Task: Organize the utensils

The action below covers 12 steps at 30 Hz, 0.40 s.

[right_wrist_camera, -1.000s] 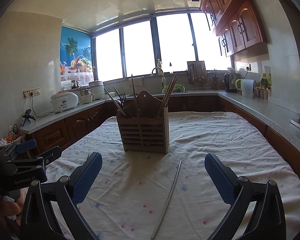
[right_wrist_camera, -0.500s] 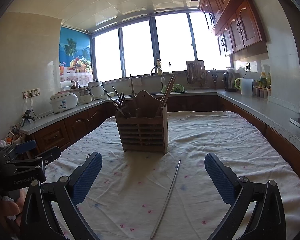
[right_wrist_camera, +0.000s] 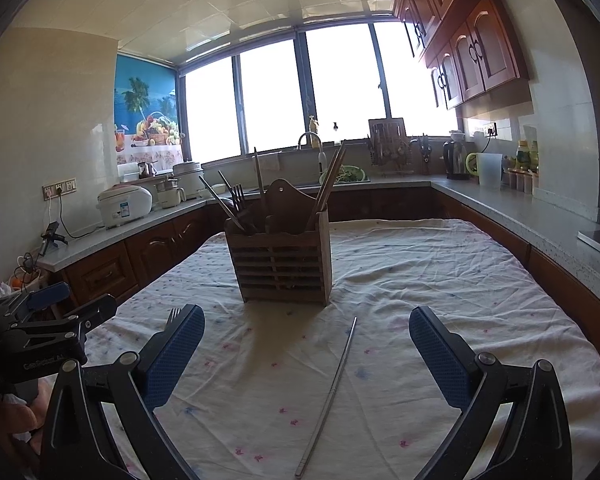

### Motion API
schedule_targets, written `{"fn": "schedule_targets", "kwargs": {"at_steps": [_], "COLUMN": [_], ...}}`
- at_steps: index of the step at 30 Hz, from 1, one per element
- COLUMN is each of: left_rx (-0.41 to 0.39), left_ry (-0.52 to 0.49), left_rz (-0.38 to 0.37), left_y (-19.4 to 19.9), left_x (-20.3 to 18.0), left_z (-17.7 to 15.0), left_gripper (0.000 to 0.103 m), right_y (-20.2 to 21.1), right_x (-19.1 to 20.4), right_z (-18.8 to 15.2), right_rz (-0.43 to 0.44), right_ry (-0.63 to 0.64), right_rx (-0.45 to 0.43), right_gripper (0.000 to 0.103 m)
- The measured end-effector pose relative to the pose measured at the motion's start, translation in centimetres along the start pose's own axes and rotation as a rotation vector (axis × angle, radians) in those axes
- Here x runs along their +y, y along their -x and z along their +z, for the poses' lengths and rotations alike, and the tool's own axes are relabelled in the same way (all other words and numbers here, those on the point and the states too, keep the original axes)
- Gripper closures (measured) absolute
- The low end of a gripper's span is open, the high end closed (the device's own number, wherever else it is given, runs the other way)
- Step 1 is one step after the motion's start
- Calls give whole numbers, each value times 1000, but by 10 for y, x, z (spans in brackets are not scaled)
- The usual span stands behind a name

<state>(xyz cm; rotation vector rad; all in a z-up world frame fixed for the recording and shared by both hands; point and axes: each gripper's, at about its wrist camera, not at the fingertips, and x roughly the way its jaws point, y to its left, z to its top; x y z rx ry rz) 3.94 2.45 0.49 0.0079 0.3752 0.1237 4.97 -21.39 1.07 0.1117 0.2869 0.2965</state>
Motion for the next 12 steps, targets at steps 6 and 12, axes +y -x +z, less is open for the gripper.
{"fn": "schedule_targets", "kwargs": {"at_steps": [6,12], "left_rx": [6,11], "left_ry": [6,0], "left_rz": [-11,-22], "left_y": [-1,-3], "left_x": [0,-2], "left_z": [-1,-2], "left_gripper": [0,0], "right_y": [-2,-3], "right_x": [-1,-1], "right_z": [-1,-2], "right_rz": [-6,-7], "right_ry": [-3,-5], "right_rx": [8,14], "right_gripper": [0,0]}}
